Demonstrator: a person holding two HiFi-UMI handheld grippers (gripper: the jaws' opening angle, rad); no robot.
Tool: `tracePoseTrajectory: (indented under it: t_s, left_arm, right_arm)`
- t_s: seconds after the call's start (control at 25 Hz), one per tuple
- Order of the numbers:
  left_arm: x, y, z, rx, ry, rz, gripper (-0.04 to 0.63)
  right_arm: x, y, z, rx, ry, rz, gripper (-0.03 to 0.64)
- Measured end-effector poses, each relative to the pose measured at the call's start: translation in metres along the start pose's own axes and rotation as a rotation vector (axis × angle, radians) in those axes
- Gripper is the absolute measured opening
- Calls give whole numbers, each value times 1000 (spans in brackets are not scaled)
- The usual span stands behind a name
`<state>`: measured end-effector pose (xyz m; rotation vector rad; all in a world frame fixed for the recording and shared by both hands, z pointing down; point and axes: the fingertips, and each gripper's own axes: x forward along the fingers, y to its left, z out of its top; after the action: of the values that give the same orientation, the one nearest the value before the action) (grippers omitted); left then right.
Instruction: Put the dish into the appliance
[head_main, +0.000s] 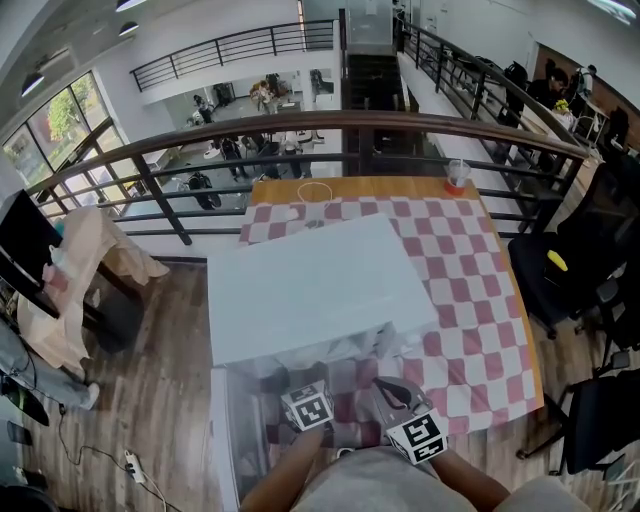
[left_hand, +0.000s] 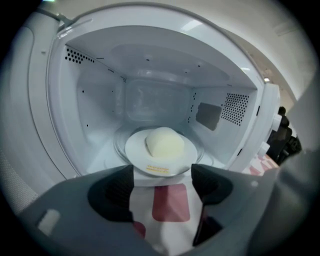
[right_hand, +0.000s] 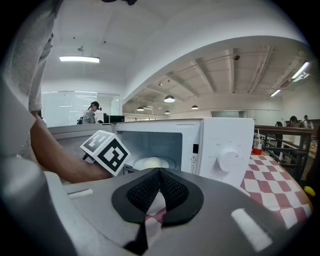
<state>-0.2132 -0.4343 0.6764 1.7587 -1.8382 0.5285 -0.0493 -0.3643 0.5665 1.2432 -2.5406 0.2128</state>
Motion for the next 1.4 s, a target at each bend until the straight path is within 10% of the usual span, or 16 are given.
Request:
tracePoseTrajectory:
  t_s: [0.72, 1.0, 1.4]
  left_arm:
    - [19, 8, 32, 84, -6, 31, 223]
    - [-10, 6, 31, 34, -80, -11, 38]
    - [-98, 1, -4, -55, -161, -91, 12]
  right_arm:
    - [-6, -15, -6, -33, -8, -24, -2]
    - [-32, -47, -8, -61, -7, -89, -2]
    - [-80, -40, -18, -165, 19, -79, -2]
